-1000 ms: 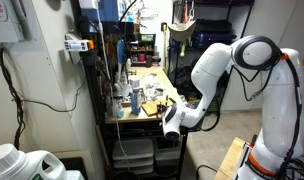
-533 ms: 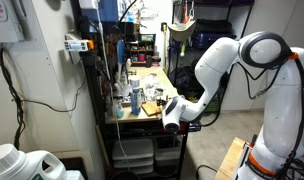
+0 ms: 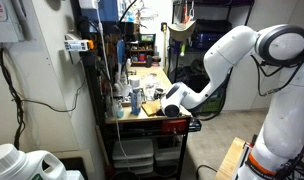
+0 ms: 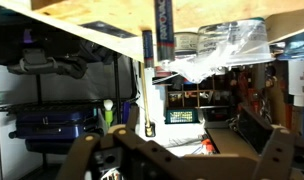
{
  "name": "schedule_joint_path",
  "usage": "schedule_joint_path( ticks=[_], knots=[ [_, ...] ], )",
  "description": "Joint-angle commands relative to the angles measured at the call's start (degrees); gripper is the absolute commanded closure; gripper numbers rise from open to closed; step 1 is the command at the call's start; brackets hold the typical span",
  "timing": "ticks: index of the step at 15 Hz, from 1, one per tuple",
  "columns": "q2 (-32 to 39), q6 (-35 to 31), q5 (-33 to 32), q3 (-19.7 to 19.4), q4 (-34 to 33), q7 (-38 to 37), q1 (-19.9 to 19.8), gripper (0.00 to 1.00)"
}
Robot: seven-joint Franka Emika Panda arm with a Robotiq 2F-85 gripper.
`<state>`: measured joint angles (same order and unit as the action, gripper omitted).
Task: Pick up the batteries on top of the chopping board and make them stand upright on the board
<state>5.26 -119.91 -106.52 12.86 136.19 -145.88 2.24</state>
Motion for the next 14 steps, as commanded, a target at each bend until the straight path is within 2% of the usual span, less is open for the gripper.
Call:
schedule_joint_path(
  ticks=[1,3,7,12,14],
  knots=[
    [-6.03,-1.66,10.8,-2.93,1.34,15.62,0.77,0.0],
    [-8.93,-2.08,15.92,-4.36,1.22,24.83,0.6,0.0],
    [-14.22,-7.47,21.97,-8.1,0.79,35.88,0.03,0.0],
    [-18.2,-15.8,33.16,-12.54,-0.77,43.51,-0.24,0.0],
    [-19.02,-15.25,37.25,-12.79,-1.63,46.99,-0.19,0.0]
  ],
)
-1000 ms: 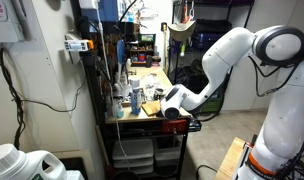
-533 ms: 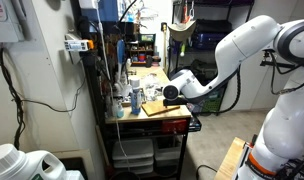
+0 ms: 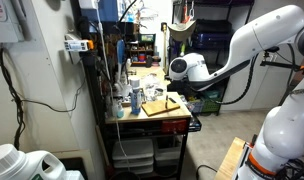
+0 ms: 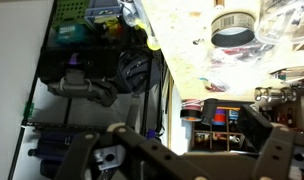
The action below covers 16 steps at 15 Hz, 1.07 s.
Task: Pick up the batteries on top of the chopping board and make them stand upright on the board
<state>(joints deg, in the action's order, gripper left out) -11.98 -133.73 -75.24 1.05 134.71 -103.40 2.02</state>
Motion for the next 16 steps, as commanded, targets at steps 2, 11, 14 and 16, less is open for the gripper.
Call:
schedule_joint_path(
  ticks=[2,11,14,16],
  knots=[
    [-0.96,-0.08,3.75,0.03,-0.75,2.94,-0.42,0.0],
    [-2.27,-1.05,17.63,-2.3,-1.28,12.21,1.57,0.0],
    [-3.96,-0.47,31.01,-5.96,-1.31,24.28,4.75,0.0],
    [-4.68,2.85,40.47,-7.23,-2.2,32.74,5.92,0.0]
  ],
)
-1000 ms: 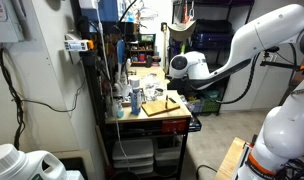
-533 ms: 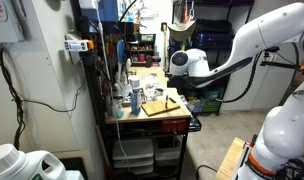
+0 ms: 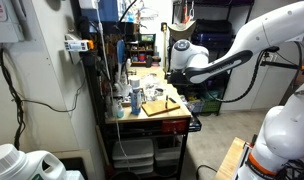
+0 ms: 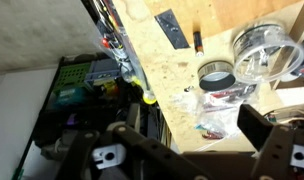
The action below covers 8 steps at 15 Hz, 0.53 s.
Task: Pick up the batteries on top of the chopping board and make them stand upright on the board
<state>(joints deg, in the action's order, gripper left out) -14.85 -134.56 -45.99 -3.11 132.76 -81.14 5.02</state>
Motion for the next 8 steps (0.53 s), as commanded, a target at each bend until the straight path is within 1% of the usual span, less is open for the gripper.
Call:
schedule_joint_path(
  ticks=[1,2,4,5,6,8],
  knots=[
    [-1.99,5.31,15.32,-3.36,-0.72,14.62,3.02,0.0],
    [-2.01,7.42,20.16,-0.38,-1.38,18.89,-0.29,0.0],
    [-2.46,13.12,26.76,0.54,-2.79,26.23,-1.45,0.0],
    [-2.7,15.39,27.49,1.29,-3.5,28.08,-2.36,0.0],
    [-1.63,11.19,24.79,2.91,-2.72,24.07,-3.87,0.0],
    [-2.0,13.59,26.49,3.31,-3.65,26.77,-4.37,0.0]
  ],
)
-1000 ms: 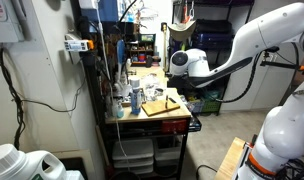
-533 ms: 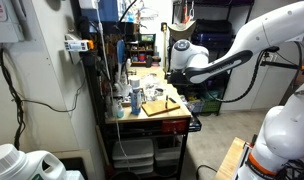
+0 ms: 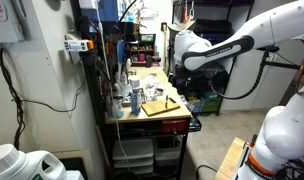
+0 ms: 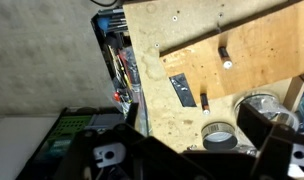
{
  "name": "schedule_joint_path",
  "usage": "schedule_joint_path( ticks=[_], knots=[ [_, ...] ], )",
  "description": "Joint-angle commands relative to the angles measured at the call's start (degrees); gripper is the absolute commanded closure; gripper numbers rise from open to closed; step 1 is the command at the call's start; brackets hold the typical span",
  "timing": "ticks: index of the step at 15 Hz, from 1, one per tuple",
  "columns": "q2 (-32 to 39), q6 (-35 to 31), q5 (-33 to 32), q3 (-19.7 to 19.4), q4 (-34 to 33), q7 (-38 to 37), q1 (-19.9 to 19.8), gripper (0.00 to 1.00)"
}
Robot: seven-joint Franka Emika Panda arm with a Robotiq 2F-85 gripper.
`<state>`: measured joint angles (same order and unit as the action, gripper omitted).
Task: Pick up the batteries on top of the chopping board and make them stand upright on the board
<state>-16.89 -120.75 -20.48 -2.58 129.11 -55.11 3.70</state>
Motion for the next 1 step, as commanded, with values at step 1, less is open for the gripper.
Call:
schedule_joint_path(
  ticks=[1],
  knots=[
    [-0.02,0.01,1.13,2.85,-0.09,1.08,-3.15,0.0]
  ],
)
